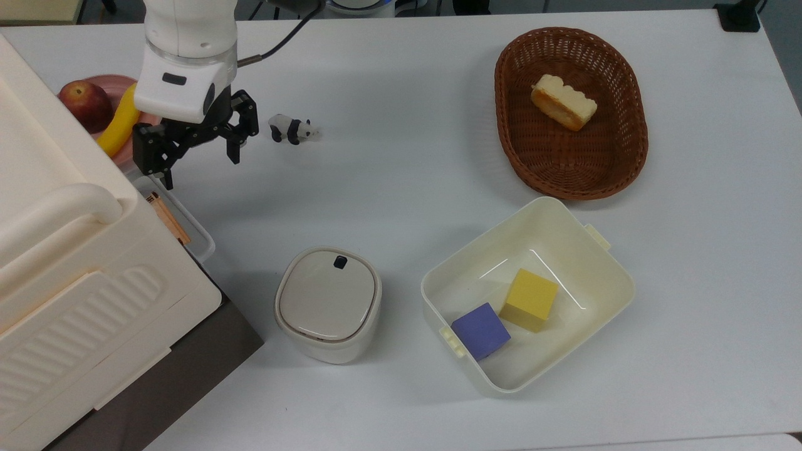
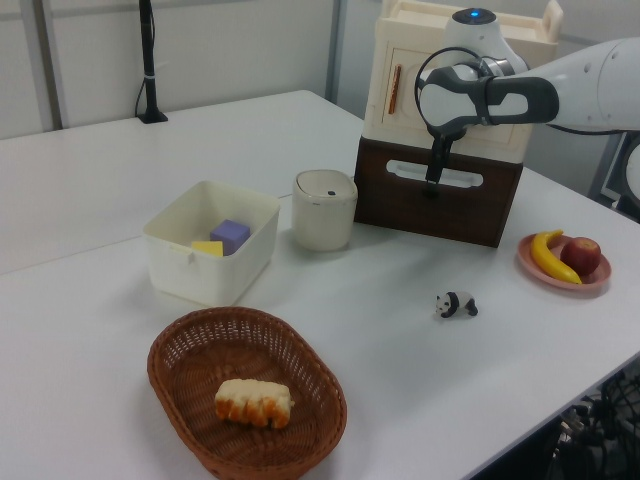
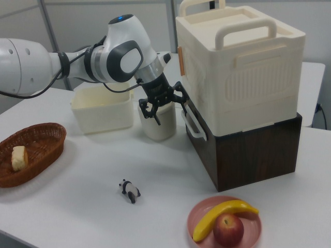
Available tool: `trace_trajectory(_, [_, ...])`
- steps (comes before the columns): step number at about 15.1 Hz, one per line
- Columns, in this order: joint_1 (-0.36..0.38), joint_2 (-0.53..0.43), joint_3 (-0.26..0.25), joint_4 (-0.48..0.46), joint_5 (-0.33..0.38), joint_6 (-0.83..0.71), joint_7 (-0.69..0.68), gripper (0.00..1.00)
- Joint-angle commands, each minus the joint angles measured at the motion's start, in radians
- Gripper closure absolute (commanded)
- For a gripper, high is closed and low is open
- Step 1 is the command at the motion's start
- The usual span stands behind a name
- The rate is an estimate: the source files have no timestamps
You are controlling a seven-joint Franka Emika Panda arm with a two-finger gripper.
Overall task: Slide the drawer open
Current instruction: 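Lower the gripper to the drawer handle and align with it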
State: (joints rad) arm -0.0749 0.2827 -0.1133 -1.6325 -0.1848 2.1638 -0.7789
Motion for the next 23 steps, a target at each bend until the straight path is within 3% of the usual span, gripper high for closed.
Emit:
trace_trajectory(1, [-0.002, 0.000, -0.009, -0.009, -0.019, 0.025, -0.008, 0.00])
trace_trajectory(23, [0.001, 0.039, -0.032, -0.007, -0.042, 0.054, -0.008, 0.00])
